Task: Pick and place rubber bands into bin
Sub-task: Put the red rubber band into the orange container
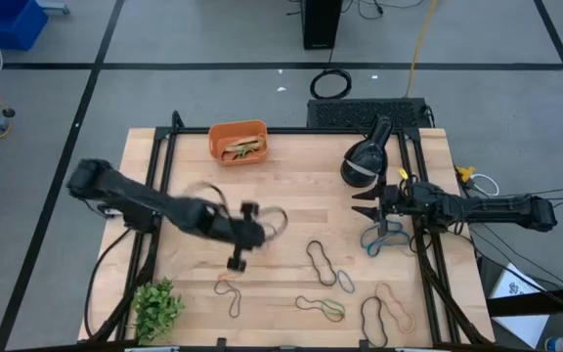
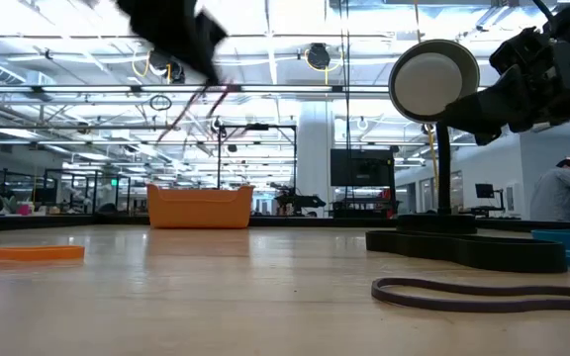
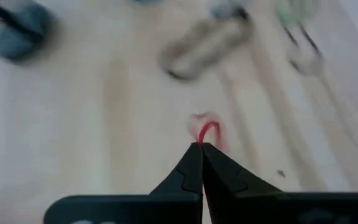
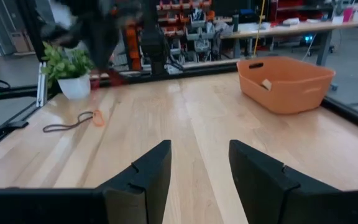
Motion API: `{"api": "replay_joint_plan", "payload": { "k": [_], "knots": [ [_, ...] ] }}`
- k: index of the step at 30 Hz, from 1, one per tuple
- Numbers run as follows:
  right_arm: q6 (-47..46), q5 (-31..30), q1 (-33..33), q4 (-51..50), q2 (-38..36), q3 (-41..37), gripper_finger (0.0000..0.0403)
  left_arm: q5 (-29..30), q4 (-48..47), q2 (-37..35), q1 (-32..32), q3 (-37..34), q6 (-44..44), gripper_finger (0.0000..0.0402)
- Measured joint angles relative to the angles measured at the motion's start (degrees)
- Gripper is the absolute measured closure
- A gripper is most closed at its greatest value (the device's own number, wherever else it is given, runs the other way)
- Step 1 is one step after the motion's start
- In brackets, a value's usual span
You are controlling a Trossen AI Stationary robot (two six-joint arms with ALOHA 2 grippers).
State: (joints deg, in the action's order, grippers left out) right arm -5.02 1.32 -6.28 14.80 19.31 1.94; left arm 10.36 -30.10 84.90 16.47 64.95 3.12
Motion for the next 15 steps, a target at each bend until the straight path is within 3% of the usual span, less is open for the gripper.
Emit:
{"api": "replay_joint_plan", "payload": {
  "k": [8,15],
  "knots": [
    [1.53,-0.02,0.00,4.14,-0.02,0.00,0.0248,16.97,0.23,-13.35,-9.41,0.00,1.85,0.0398],
    [1.56,-0.04,0.00,4.14,-0.02,0.01,0.0248,26.55,2.26,-16.36,-20.52,0.00,3.82,0.0398]
  ]
}}
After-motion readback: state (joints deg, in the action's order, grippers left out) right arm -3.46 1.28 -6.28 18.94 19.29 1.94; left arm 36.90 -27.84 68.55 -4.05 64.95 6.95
